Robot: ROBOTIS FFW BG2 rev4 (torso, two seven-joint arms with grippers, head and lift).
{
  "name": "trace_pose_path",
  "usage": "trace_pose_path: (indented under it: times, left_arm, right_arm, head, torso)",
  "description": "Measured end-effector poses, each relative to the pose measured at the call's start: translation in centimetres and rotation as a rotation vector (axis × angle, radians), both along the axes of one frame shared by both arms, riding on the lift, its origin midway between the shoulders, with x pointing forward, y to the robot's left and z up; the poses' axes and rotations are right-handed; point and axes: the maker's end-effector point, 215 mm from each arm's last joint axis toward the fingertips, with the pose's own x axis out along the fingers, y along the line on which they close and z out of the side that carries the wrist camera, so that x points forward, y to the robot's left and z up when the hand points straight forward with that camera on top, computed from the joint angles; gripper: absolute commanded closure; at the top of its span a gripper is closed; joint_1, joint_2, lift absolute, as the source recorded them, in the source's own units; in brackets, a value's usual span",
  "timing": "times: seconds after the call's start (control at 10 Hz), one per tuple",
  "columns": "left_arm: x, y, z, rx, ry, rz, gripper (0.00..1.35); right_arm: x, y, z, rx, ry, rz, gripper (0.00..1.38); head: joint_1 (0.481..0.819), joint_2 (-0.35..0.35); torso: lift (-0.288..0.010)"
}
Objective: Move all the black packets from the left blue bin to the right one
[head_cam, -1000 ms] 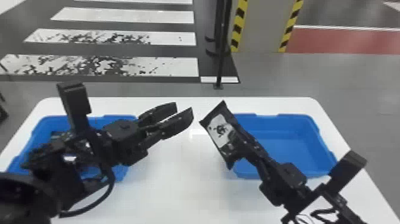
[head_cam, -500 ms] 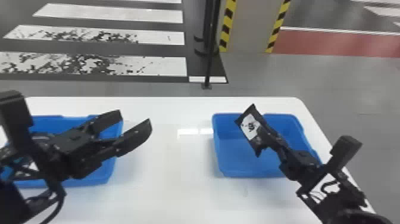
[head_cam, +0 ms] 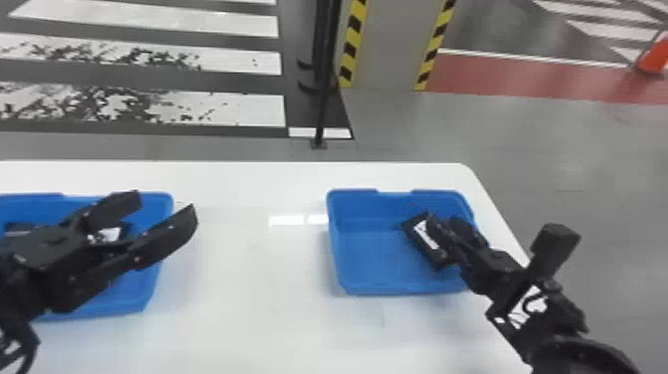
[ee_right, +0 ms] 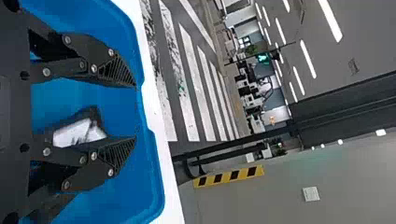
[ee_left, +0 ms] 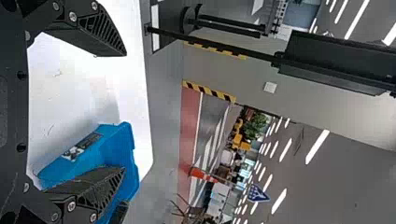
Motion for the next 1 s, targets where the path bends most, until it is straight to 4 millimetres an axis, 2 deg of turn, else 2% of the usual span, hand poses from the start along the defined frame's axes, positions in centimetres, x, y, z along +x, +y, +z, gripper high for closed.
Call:
trace_pose_path:
  times: [0.1,0.3,0.4,0.5,0.7,0.8,1.0]
  left_arm:
    - [0.1,0.7,-0.3,0.014,0.004,0.016,0.19]
    - [0.6,2.9,-0.8,0.056,0.012,0.066,0.19]
    - [1.1,4.9,-1.0,0.090,0.019,0.111,0.19]
    - [1.6,7.3,-1.6,0.128,0.036,0.163,0.19]
    - [2.3,11.5,-3.8,0.182,0.121,0.249,0.19]
    - [3.1,12.9,-4.9,0.202,0.162,0.279,0.19]
    - [5.8,15.8,-6.9,0.225,0.212,0.342,0.20]
  right_arm:
    - [-1.0,0.2,0.5,-0.010,-0.013,-0.009,0.18]
    - [-4.7,1.7,3.4,-0.075,-0.071,-0.001,0.19]
    - [-6.8,3.2,5.4,-0.100,-0.115,0.007,0.19]
    - [-8.4,5.0,7.3,-0.109,-0.159,0.015,0.19]
    - [-10.5,9.0,9.6,-0.085,-0.220,0.040,0.19]
    - [-11.6,10.1,10.2,-0.068,-0.229,0.038,0.19]
    - [-13.8,10.9,11.4,-0.058,-0.222,0.014,0.20]
  head:
    - [0.695,-0.181]
    - [0.695,-0.143]
    - [0.695,-0.122]
    - [0.695,-0.070]
    - [0.695,0.049]
    - [0.695,0.087]
    - [0.695,0.127]
  torso:
    - [-0.140]
    - [-0.140]
    - [-0.140]
    - [-0.140]
    - [-0.140]
    - [-0.140]
    - [-0.140]
